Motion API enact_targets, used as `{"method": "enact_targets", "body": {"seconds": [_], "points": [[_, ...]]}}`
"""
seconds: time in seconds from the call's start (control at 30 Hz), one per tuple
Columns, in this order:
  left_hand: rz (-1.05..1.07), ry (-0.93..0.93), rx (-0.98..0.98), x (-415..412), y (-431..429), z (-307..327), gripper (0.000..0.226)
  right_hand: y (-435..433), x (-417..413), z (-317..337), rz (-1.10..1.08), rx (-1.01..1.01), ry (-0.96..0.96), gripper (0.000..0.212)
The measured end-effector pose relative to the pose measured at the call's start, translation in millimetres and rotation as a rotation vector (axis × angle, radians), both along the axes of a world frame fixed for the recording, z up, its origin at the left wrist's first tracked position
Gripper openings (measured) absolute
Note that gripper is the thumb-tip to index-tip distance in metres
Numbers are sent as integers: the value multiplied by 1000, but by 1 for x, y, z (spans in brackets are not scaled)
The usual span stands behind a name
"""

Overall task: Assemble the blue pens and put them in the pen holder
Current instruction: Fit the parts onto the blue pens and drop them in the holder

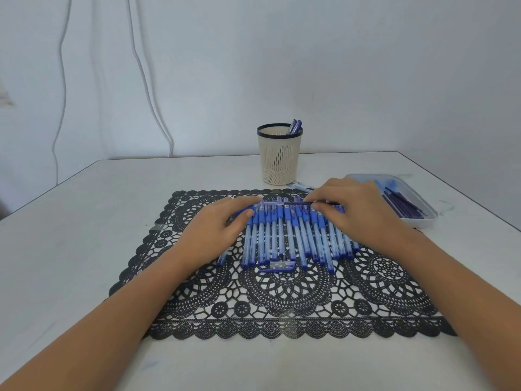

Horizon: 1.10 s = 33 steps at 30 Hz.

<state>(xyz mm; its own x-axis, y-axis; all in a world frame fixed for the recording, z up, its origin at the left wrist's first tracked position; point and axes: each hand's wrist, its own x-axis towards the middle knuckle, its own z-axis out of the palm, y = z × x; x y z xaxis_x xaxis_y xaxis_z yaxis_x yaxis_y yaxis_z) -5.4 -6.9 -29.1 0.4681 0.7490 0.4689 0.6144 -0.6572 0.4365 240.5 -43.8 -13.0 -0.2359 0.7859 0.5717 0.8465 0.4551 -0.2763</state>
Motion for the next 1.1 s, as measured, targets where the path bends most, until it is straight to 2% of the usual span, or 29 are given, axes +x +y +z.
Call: {"method": "enact_targets", "body": {"seconds": [0.4,0.47,0.6,0.67,0.73,0.8,0.83,0.93,0.97,1.1], "points": [[-41,-14,-26,0,3,-2,29,-1,-4,-2,4,0,-59,16],[-50,28,11,-2,4,-3,29,-2,-3,-1,7,39,-85,16],[-83,178,155,0,0,-3,42,-6,-7,1,1,138,-205,15],[-97,178,165,4,-3,-2,42,-9,-15,0,12,127,-239,21],[-106,170,150,7,-6,-1,40,-12,-21,1,8,63,-244,37],[-96,154,117,8,-6,1,39,-13,-21,6,-38,-32,-171,45],[-86,139,101,7,-5,1,38,-14,-18,8,-55,-88,-100,41],[-55,82,44,4,-3,2,32,-14,-11,10,-9,-166,150,11],[-50,70,32,4,-3,2,31,-14,-10,10,6,-184,194,9],[-75,67,44,7,-5,2,31,-14,-19,9,58,-222,273,13]]}}
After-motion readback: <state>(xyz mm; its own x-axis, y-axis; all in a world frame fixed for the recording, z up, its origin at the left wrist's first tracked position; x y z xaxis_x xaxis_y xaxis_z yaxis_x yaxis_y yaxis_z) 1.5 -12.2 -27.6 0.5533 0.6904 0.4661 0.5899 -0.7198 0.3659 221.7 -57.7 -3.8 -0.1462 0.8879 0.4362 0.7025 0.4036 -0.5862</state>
